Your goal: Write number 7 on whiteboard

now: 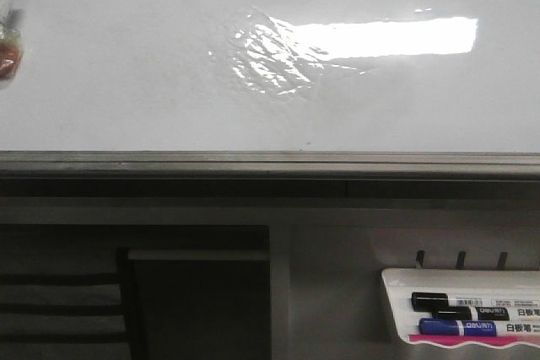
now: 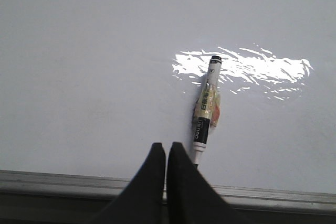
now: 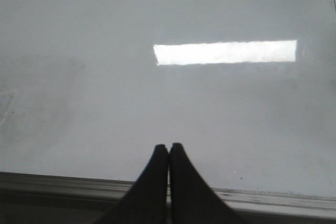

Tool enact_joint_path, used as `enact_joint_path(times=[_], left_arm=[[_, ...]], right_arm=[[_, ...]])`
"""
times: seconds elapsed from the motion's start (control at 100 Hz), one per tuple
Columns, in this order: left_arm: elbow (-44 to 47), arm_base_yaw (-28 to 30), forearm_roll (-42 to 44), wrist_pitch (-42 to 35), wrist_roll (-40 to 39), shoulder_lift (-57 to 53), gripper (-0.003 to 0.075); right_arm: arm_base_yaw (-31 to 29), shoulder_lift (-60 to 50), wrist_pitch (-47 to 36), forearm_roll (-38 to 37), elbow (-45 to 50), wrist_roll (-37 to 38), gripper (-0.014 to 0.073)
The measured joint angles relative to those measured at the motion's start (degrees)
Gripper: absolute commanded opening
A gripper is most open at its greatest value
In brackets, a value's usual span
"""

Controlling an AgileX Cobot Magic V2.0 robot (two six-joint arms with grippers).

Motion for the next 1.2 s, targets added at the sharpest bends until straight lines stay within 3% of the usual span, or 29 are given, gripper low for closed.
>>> enact_joint_path(times=[0.5,0.72,0.98,1.2], left_arm=[[-0.4,0.0,0.8,-3.0,0.0,0.0,-0.002],[-8.2,0.0,2.4,3.3,0.0,1.5,-0.002],[-22.8,0.0,3.8,14.3,0.0,14.1,-0.002],[-30.0,0.0,6.4,21.2,0.0,23.0,-0.002]], right_arm=[[0.0,0.0,0.0,1.0,-0.1,0.0,-0.0071],[0.0,1.5,6.3,1.4,-8.7,0.0,-0.0071],[0.0,14.9,17.1,1.5,-21.9,0.0,-0.0071],[0.0,24.8,19.1,1.5,-28.0,0.0,-0.0071]])
